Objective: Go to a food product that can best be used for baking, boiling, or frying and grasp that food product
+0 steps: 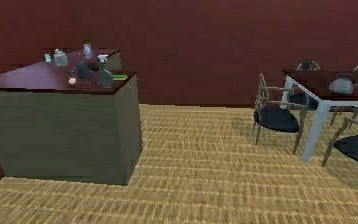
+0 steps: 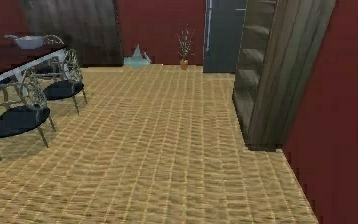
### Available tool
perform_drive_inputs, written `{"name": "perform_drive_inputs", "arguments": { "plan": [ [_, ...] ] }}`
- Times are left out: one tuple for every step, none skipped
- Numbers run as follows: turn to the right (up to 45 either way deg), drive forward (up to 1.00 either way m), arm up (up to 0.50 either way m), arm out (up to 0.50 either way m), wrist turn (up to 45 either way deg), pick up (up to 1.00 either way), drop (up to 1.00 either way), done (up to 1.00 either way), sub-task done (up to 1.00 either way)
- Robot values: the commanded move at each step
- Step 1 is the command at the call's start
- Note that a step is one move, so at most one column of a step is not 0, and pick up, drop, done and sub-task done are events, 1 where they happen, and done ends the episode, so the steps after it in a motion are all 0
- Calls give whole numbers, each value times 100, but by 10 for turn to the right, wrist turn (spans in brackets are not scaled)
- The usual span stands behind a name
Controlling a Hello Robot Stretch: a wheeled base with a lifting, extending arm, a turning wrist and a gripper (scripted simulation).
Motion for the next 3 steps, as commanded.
{"name": "perform_drive_inputs", "arguments": {
  "plan": [
    [0,100,0,0,0,0,0,0,0],
    [-30,0,0,0,0,0,0,0,0],
    [330,0,0,0,0,0,0,0,0]
  ]
}}
